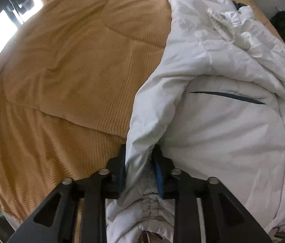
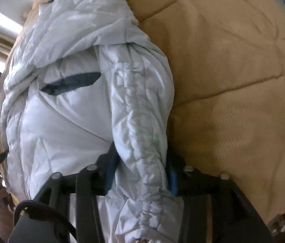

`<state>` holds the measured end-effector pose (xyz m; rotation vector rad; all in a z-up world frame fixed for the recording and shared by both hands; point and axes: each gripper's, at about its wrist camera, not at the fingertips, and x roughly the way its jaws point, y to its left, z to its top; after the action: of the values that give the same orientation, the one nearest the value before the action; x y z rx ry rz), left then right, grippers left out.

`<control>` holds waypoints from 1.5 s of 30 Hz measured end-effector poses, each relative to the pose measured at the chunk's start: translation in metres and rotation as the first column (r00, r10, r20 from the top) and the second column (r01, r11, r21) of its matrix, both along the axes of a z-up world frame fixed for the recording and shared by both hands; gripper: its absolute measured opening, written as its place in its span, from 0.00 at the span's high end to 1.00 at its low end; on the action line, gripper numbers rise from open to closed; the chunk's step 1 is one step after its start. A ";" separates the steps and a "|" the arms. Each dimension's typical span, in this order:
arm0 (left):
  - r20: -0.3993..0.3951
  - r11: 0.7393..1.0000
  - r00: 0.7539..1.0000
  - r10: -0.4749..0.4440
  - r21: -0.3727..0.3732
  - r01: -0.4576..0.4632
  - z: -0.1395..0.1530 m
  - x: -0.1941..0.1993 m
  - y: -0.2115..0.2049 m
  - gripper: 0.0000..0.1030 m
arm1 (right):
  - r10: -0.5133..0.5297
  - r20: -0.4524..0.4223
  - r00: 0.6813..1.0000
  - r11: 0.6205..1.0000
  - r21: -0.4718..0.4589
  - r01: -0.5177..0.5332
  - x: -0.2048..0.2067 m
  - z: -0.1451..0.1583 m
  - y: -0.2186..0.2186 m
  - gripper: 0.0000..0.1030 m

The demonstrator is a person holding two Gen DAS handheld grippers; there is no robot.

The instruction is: Fold large clothes

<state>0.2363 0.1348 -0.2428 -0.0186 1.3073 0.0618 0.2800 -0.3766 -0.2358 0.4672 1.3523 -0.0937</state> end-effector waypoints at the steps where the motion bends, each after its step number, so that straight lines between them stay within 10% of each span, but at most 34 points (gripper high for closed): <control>1: 0.013 1.000 1.000 -0.004 0.030 0.003 0.005 -0.005 -0.001 0.47 | -0.009 0.010 1.000 1.000 -0.013 0.009 -0.003 0.007 0.001 0.46; 3: 0.063 0.998 0.998 0.002 0.060 -0.006 0.016 -0.018 0.002 0.17 | 0.010 0.036 0.999 0.999 -0.042 -0.008 -0.014 0.026 0.009 0.28; 13: 0.027 0.982 0.991 0.131 -0.143 -0.126 -0.008 -0.056 0.015 0.21 | 0.020 0.044 0.999 0.999 -0.037 -0.018 -0.071 0.025 0.043 0.23; 18: 0.015 0.982 0.996 0.091 -0.170 -0.087 0.001 -0.071 -0.001 0.71 | 0.020 0.058 0.998 1.000 -0.010 -0.019 -0.074 0.038 0.065 0.75; 25: 0.027 0.978 0.996 0.087 -0.193 -0.080 0.008 -0.092 0.009 0.68 | -0.051 0.112 0.992 0.996 0.077 0.043 -0.097 0.061 0.059 0.82; 33: 0.040 0.968 0.995 0.089 -0.238 -0.077 0.002 -0.093 0.011 0.22 | -0.143 0.079 0.987 0.978 0.166 0.128 -0.097 0.041 0.034 0.34; 37: 0.037 0.968 0.993 0.111 -0.231 -0.100 -0.002 -0.107 0.004 0.20 | -0.123 0.093 0.988 0.974 0.204 0.102 -0.105 0.032 0.052 0.26; 39: 0.043 0.980 0.994 0.098 -0.176 -0.089 -0.003 -0.104 -0.006 0.33 | -0.126 0.086 0.988 0.977 0.182 0.108 -0.098 0.026 0.059 0.26; 43: 0.014 0.975 0.994 0.109 -0.198 -0.104 -0.001 -0.101 -0.011 0.70 | -0.157 0.054 0.986 0.969 0.203 0.143 -0.087 0.024 0.060 0.80; 45: 0.011 0.971 0.994 0.108 -0.214 -0.103 0.008 -0.104 -0.009 0.82 | -0.173 0.068 0.983 0.961 0.229 0.153 -0.094 0.030 0.052 0.86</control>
<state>0.1326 0.1260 -0.2346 -0.2711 1.2844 0.0118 0.1863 -0.3241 -0.2059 0.7645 1.2417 -0.0564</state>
